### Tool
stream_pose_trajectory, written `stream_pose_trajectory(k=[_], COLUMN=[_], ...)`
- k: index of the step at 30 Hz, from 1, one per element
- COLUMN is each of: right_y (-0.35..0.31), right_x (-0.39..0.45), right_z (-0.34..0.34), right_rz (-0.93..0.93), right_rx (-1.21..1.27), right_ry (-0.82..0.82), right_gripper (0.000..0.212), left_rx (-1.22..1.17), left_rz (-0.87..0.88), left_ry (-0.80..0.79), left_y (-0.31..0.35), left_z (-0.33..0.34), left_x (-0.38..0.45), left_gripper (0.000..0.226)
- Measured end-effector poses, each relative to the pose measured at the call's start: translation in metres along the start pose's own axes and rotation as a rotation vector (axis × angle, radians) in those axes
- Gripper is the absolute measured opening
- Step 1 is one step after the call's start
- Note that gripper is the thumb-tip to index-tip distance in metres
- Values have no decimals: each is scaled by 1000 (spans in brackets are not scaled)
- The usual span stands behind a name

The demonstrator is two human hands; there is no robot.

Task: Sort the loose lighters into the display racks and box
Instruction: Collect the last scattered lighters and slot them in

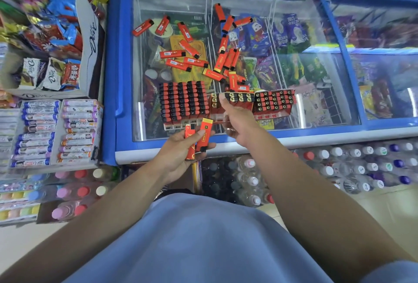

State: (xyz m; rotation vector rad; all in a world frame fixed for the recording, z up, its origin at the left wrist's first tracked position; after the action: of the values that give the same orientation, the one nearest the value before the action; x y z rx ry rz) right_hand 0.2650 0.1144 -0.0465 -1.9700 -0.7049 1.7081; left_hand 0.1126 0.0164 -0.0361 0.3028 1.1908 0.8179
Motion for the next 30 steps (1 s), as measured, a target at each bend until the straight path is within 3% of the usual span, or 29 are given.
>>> stream_pose_trajectory(k=[4,8,13,15,18,22,30], right_y=[-9,-5,4,14,13,6,-5], right_x=[-35,-40,-21,-16,-11,-7,-17], right_z=[17,12,-13,-27,-46,-70,-94], right_rz=[-233,-270,-102,-42,-166,-334,-558], right_rx=[-290,-320,159,32,-256,-189,-468], right_ry=[-291,-321,-219,-144,14,218,287], right_gripper=[49,29,15,19,16,28,17], left_rx=[8,-12,-26,19,93,124,149], left_rz=[4,6,-64,-75,-78,-80,-91], left_ry=[-20,-35,-11,12,43,37,-7], left_y=[1,0,-8,-10,-10,-9,-14], left_z=[5,14,11,8,4,6,21], left_x=[2,6,15,17,19,19,24], left_gripper=[25,24,32,33,32,29,32])
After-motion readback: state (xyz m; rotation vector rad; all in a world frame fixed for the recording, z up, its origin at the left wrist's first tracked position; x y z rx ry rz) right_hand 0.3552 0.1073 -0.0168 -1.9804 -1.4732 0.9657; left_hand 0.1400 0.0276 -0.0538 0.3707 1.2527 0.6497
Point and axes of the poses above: each hand's wrist, its own x-axis towards the middle knuckle, its own z-axis out of the palm, y = z × x, the point moved 9 cm from there along x, towards the middle knuckle, and after that the axes turned 7 degrees about x, right-handed, at the moved point
